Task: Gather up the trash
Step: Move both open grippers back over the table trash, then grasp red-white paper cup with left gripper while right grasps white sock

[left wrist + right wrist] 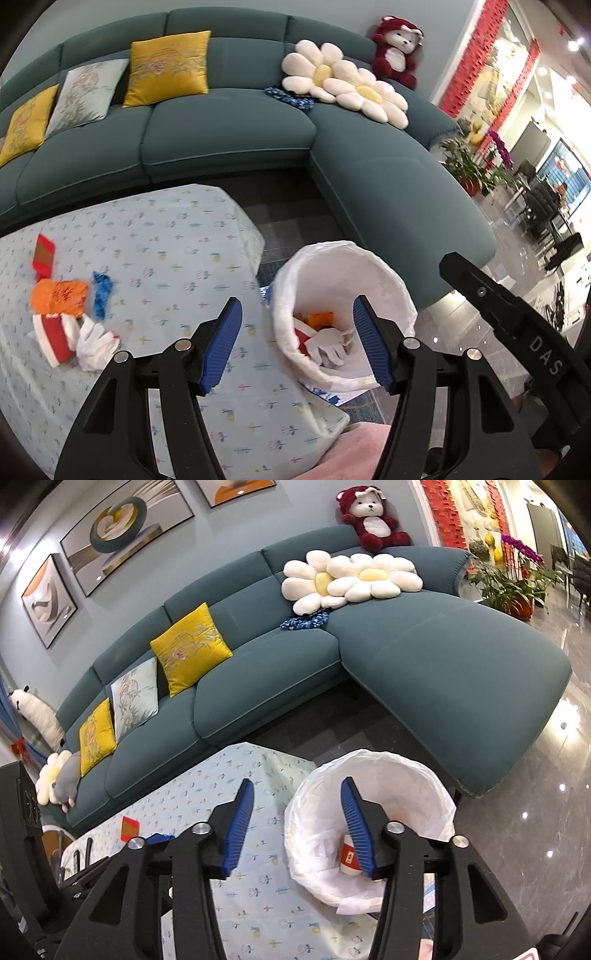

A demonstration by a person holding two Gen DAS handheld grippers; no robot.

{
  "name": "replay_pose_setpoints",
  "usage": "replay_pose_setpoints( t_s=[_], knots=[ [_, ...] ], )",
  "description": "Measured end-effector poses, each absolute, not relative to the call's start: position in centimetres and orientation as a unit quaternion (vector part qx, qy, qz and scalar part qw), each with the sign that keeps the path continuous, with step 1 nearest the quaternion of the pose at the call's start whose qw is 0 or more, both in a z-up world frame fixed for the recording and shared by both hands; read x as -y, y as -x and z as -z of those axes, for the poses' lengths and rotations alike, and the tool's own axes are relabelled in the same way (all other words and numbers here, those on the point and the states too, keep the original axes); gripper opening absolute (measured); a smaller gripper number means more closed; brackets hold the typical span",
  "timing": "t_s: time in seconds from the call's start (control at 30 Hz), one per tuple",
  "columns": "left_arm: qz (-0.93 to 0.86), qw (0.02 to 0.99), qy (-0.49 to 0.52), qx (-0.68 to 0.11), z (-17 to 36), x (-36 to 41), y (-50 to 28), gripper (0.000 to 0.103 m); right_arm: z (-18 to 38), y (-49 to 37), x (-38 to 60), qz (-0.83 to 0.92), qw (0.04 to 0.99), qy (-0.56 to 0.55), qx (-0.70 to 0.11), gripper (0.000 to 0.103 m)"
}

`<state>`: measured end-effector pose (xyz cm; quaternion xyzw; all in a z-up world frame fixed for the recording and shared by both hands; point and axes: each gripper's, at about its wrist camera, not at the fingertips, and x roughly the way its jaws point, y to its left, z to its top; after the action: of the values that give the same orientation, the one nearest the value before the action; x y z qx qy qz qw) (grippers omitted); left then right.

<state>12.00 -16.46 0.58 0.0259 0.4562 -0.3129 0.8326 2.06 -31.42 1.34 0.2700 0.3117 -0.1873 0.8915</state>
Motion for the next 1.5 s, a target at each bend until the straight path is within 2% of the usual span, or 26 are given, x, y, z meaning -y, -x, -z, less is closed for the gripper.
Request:
replay_pose_setpoints(
  t_s=[0.17, 0.3, 0.6, 0.7, 0.8, 0.97, 1.3, 1.5],
  knots=[
    [0.295, 0.839, -0.011, -0.457, -0.7, 13.5, -12.5, 0.060, -1.5, -2.9, 29.0, 0.169, 0.895, -0.256, -0.323, 0.055],
    [0.277, 0.846, 0.003, -0.456, -0.6, 10.9, -12.9, 0.065, -1.5, -3.9, 26.4, 0.152, 0.898, -0.244, -0.333, 0.055],
    [0.227, 0.857, 0.037, -0.460, 0.0, 3.8, -14.4, 0.065, -1.4, -5.9, 20.6, 0.114, 0.903, -0.214, -0.354, 0.055],
    [0.207, 0.862, 0.045, -0.461, 0.5, 1.2, -14.8, 0.069, -0.9, -6.7, 18.3, 0.099, 0.903, -0.203, -0.365, 0.055],
    [0.185, 0.863, 0.060, -0.467, 1.3, -1.8, -15.3, 0.080, -0.3, -7.6, 16.1, 0.085, 0.902, -0.193, -0.377, 0.058],
    [0.149, 0.863, 0.076, -0.476, 2.8, -6.3, -16.3, 0.082, 1.5, -9.3, 11.7, 0.060, 0.897, -0.172, -0.402, 0.064],
    [0.082, 0.850, 0.101, -0.511, 7.6, -14.9, -19.4, 0.082, 7.0, -13.1, 4.1, 0.016, 0.875, -0.137, -0.464, 0.065],
    [0.086, 0.838, 0.096, -0.530, 10.4, -16.2, -21.5, 0.082, 11.1, -16.0, 1.4, 0.007, 0.855, -0.117, -0.506, 0.065]
  ],
)
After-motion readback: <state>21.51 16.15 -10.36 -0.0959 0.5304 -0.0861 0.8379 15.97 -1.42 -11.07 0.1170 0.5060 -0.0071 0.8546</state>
